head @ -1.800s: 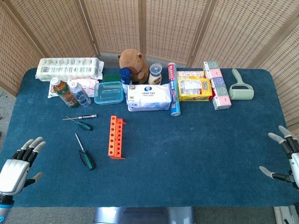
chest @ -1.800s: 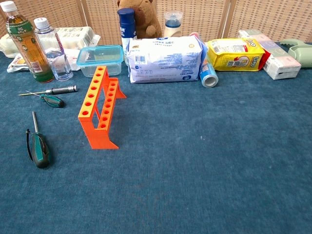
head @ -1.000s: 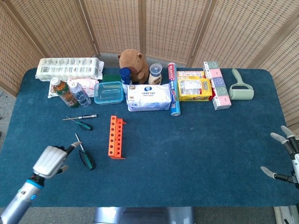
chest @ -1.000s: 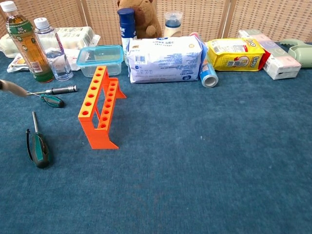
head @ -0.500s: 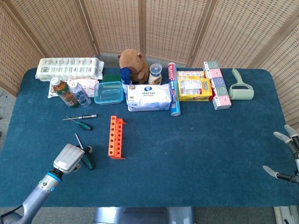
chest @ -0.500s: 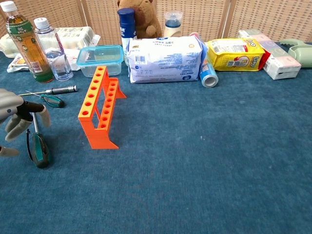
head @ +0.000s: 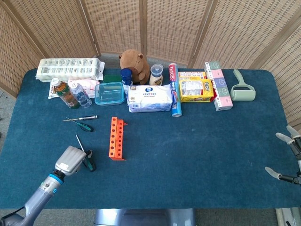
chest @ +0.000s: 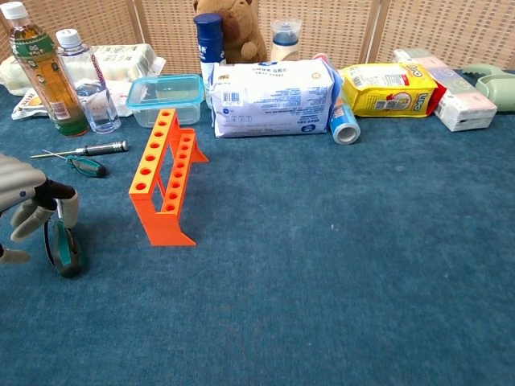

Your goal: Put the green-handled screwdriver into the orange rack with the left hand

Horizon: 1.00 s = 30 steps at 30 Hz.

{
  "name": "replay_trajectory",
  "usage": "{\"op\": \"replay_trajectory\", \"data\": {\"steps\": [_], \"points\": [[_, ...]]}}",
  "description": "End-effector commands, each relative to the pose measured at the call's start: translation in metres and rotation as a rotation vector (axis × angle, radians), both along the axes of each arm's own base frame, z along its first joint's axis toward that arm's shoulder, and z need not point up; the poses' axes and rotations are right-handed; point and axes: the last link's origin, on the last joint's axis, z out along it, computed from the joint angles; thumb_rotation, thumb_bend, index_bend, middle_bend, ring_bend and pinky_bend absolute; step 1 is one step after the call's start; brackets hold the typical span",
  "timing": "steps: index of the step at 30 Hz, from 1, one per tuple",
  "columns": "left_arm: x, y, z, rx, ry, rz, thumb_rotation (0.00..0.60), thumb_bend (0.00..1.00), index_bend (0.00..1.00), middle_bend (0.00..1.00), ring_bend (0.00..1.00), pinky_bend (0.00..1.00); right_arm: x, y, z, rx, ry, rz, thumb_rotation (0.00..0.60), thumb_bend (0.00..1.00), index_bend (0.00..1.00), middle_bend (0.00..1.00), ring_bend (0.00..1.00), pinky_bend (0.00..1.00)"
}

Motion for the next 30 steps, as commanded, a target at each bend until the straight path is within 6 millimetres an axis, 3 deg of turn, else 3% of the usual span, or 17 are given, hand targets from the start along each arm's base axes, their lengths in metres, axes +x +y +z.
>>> {"op": "replay_trajectory", "data": {"steps": [1, 11, 30], "points": [[0.002, 0.001, -0.002, 0.000, 0.002, -0.003, 0.600, 0.18, 0.45, 0.73, 0.64, 0.70, 0.000, 0.000, 0.000, 0.000, 0.000, 0.000, 0.600, 0.06, 0.16, 0.02, 0.00, 0.00], [0.008, 0.005, -0.009, -0.006, 0.020, -0.019, 0.600, 0.18, 0.45, 0.73, 0.64, 0.70, 0.000, 0.000, 0.001, -0.002, -0.003, -0.002, 0.600, 0.06, 0.16, 0.02, 0.00, 0.00], [0.025, 0.009, -0.005, -0.023, 0.106, -0.074, 0.600, 0.15, 0.45, 0.73, 0.64, 0.69, -0.001, 0.000, 0.003, -0.004, -0.009, -0.004, 0.600, 0.06, 0.16, 0.02, 0.00, 0.00]]}}
